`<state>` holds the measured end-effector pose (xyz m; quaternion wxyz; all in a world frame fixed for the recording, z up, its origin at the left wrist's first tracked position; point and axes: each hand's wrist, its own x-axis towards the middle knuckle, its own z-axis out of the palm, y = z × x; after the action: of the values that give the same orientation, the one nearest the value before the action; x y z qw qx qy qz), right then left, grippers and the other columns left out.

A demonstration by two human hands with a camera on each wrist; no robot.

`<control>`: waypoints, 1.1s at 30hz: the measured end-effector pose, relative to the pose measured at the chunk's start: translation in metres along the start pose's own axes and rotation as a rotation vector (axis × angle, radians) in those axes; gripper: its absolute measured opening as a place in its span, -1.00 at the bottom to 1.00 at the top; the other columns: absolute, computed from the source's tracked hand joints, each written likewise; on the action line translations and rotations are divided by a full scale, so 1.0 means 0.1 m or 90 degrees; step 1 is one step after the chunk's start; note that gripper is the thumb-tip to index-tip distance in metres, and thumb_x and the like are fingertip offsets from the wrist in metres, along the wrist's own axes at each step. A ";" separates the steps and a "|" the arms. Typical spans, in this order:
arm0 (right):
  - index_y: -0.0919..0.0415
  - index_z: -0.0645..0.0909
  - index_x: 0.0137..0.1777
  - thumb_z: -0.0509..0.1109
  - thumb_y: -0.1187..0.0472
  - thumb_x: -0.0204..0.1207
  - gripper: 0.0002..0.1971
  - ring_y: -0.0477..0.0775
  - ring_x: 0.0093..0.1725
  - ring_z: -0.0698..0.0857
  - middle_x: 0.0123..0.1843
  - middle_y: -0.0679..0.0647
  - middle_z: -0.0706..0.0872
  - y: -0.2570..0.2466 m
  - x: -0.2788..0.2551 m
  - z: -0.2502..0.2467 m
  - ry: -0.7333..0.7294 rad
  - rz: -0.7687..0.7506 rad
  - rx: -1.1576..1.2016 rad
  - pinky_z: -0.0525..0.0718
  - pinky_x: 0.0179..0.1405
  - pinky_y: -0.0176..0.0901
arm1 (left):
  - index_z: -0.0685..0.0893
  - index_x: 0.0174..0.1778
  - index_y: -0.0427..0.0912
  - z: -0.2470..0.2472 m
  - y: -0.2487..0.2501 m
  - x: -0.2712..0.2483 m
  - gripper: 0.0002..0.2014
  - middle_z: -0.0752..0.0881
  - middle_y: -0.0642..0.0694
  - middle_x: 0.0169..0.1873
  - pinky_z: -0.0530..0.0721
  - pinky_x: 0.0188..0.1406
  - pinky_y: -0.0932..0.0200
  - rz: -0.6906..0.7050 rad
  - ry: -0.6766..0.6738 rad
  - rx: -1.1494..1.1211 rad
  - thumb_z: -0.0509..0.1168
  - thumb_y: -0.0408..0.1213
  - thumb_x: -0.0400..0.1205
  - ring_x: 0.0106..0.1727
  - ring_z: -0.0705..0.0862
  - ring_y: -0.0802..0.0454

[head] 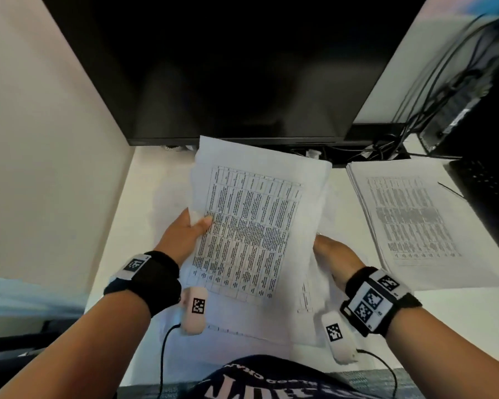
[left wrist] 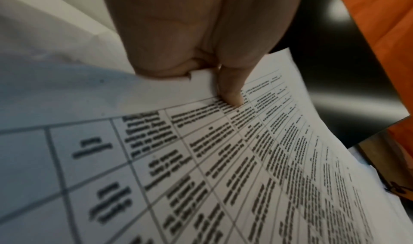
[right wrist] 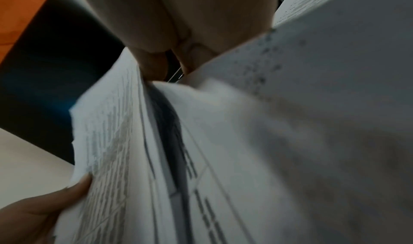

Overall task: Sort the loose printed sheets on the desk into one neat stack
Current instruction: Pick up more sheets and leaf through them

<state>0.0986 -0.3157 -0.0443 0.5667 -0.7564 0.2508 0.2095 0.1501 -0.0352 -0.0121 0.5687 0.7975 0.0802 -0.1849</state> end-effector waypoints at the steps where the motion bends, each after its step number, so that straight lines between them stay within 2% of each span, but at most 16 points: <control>1: 0.03 0.68 0.22 0.35 -0.25 0.36 -0.48 0.09 0.29 0.64 0.27 -0.03 0.71 0.04 0.00 -0.01 0.006 -0.008 0.021 0.48 0.45 0.12 | 0.44 0.49 -0.02 0.08 0.01 0.01 -0.56 0.59 0.08 0.38 0.37 0.49 -0.02 -0.010 -0.014 0.001 0.21 -0.02 0.69 0.44 0.50 0.04; 5: 0.00 0.75 0.03 0.37 -0.07 0.37 -0.70 0.09 0.20 0.69 0.11 -0.02 0.79 0.12 -0.01 -0.08 0.033 -0.031 0.059 0.54 0.39 0.10 | 0.37 0.54 -0.08 0.31 -0.01 -0.01 -0.57 0.51 0.07 0.35 0.35 0.39 0.02 -0.062 -0.023 0.009 0.13 -0.10 0.74 0.35 0.40 0.13; 7: 0.00 0.70 -0.14 0.37 0.14 0.45 -0.92 0.07 0.02 0.71 -0.11 -0.05 0.79 0.13 -0.03 -0.11 0.025 -0.036 0.012 0.64 0.13 -0.12 | 0.36 0.57 -0.12 0.35 -0.02 -0.03 -0.57 0.48 0.08 0.33 0.42 0.38 0.08 -0.068 -0.013 0.040 0.11 -0.18 0.75 0.38 0.40 0.11; 8: 0.00 0.66 -0.15 0.37 0.24 0.49 -0.89 0.03 -0.08 0.67 -0.18 -0.07 0.75 0.15 -0.03 -0.13 0.023 -0.044 -0.036 0.61 -0.09 -0.29 | 0.38 0.55 -0.17 0.36 -0.05 -0.01 -0.58 0.48 0.06 0.36 0.51 0.27 0.18 -0.080 0.000 0.019 0.12 -0.20 0.75 0.40 0.44 0.06; 10: 0.08 0.67 0.03 0.35 0.33 0.53 -0.83 -0.02 -0.14 0.65 -0.12 -0.02 0.74 0.20 0.00 -0.15 0.031 -0.040 -0.107 0.49 -0.31 -0.41 | 0.44 0.49 -0.27 0.35 -0.08 -0.01 -0.60 0.57 -0.18 0.40 0.59 -0.06 0.44 -0.121 0.037 -0.054 0.16 -0.23 0.74 0.40 0.55 -0.12; 11: 0.14 0.67 0.11 0.34 0.35 0.54 -0.79 -0.03 -0.11 0.67 -0.06 -0.01 0.75 0.23 0.02 -0.17 0.040 -0.041 -0.120 0.50 -0.28 -0.40 | 0.43 0.49 -0.30 0.35 -0.08 -0.04 -0.60 0.57 -0.24 0.40 0.61 -0.05 0.44 -0.148 0.046 -0.099 0.16 -0.28 0.74 0.42 0.54 -0.18; 13: 0.22 0.65 0.23 0.33 0.38 0.54 -0.72 0.03 0.02 0.70 0.05 0.02 0.76 0.28 0.06 -0.21 0.081 -0.044 -0.103 0.59 -0.02 -0.29 | 0.39 0.53 -0.30 0.31 -0.07 -0.08 -0.59 0.52 -0.21 0.44 0.50 0.34 0.26 -0.203 0.054 -0.192 0.15 -0.35 0.74 0.51 0.46 -0.16; 14: 0.23 0.64 0.26 0.33 0.39 0.54 -0.69 0.08 0.09 0.71 0.11 0.06 0.76 0.28 0.06 -0.23 0.100 -0.038 -0.079 0.62 0.13 -0.19 | 0.44 0.50 -0.30 0.28 -0.09 -0.10 -0.60 0.57 -0.19 0.40 0.46 0.42 0.16 -0.197 0.046 -0.209 0.17 -0.31 0.73 0.48 0.50 -0.13; 16: 0.19 0.67 0.21 0.32 0.42 0.55 -0.71 0.15 0.11 0.72 0.10 0.11 0.78 0.29 0.07 -0.29 0.118 -0.040 -0.012 0.61 0.26 -0.02 | 0.56 0.38 -0.34 0.22 -0.09 -0.12 -0.64 0.68 -0.22 0.28 0.53 0.36 0.04 -0.185 0.065 -0.255 0.23 -0.26 0.70 0.33 0.63 -0.11; 20: -0.05 0.70 -0.14 0.33 0.48 0.53 -0.65 -0.02 -0.02 0.72 -0.12 -0.07 0.79 0.26 0.03 -0.35 0.122 -0.059 0.134 0.60 0.24 -0.03 | 0.63 0.28 -0.32 0.15 -0.14 -0.09 -0.57 0.71 -0.25 0.25 0.39 0.52 -0.18 -0.172 0.056 -0.329 0.39 -0.19 0.54 0.35 0.63 -0.15; 24: 0.13 0.71 -0.03 0.27 0.58 0.51 -0.66 0.06 -0.03 0.74 -0.12 0.02 0.82 0.12 -0.06 -0.27 0.052 -0.088 0.232 0.64 0.16 -0.05 | 0.56 0.39 -0.26 0.23 -0.04 -0.10 -0.58 0.71 -0.18 0.27 0.44 0.48 -0.12 -0.128 0.045 -0.346 0.34 -0.25 0.62 0.34 0.64 -0.09; 26: 0.17 0.72 -0.06 0.24 0.63 0.48 -0.63 0.15 -0.10 0.74 -0.17 0.05 0.84 0.05 -0.10 -0.21 0.026 -0.089 0.256 0.71 0.02 -0.03 | 0.49 0.44 -0.22 0.29 0.00 -0.10 -0.44 0.68 -0.11 0.31 0.43 0.46 -0.04 -0.086 0.071 -0.284 0.43 -0.12 0.55 0.34 0.61 0.02; 28: 0.16 0.72 -0.12 0.23 0.57 0.51 -0.67 0.19 -0.10 0.72 -0.17 0.08 0.83 -0.01 -0.13 -0.15 0.041 -0.096 0.252 0.71 -0.01 0.01 | 0.43 0.36 -0.18 0.31 0.07 -0.11 -0.48 0.70 -0.03 0.15 0.51 0.30 0.10 -0.039 0.157 -0.221 0.45 -0.15 0.55 0.16 0.65 0.16; 30: 0.13 0.68 -0.11 0.21 0.28 0.64 -0.78 0.12 -0.02 0.70 -0.13 0.03 0.79 -0.13 -0.23 -0.13 0.079 -0.127 0.242 0.64 0.12 0.01 | 0.39 0.36 -0.07 0.32 0.17 -0.17 -0.55 0.73 0.02 -0.01 0.64 0.10 0.18 0.023 0.220 -0.212 0.39 -0.31 0.60 -0.01 0.72 0.15; 32: 0.04 0.65 0.02 0.10 0.01 0.70 -0.71 -0.04 0.00 0.71 -0.12 -0.10 0.75 -0.26 -0.36 -0.13 0.094 -0.159 0.264 0.66 0.04 -0.24 | 0.39 0.37 0.00 0.32 0.29 -0.25 -0.56 0.75 0.09 -0.01 0.69 0.00 0.35 0.087 0.231 -0.173 0.35 -0.35 0.62 -0.03 0.73 0.27; 33: 0.04 0.63 0.09 0.08 -0.03 0.70 -0.69 -0.07 0.04 0.71 -0.09 -0.12 0.74 -0.32 -0.41 -0.13 0.102 -0.183 0.237 0.68 0.04 -0.26 | 0.44 0.37 0.00 0.31 0.32 -0.27 -0.60 0.75 0.12 0.03 0.68 0.05 0.35 0.115 0.226 -0.132 0.32 -0.33 0.64 0.01 0.72 0.33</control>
<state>0.0866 -0.3154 0.0080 0.6986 -0.6811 0.2189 0.0158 0.1297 -0.0727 0.0178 0.6390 0.7585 0.1264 0.0193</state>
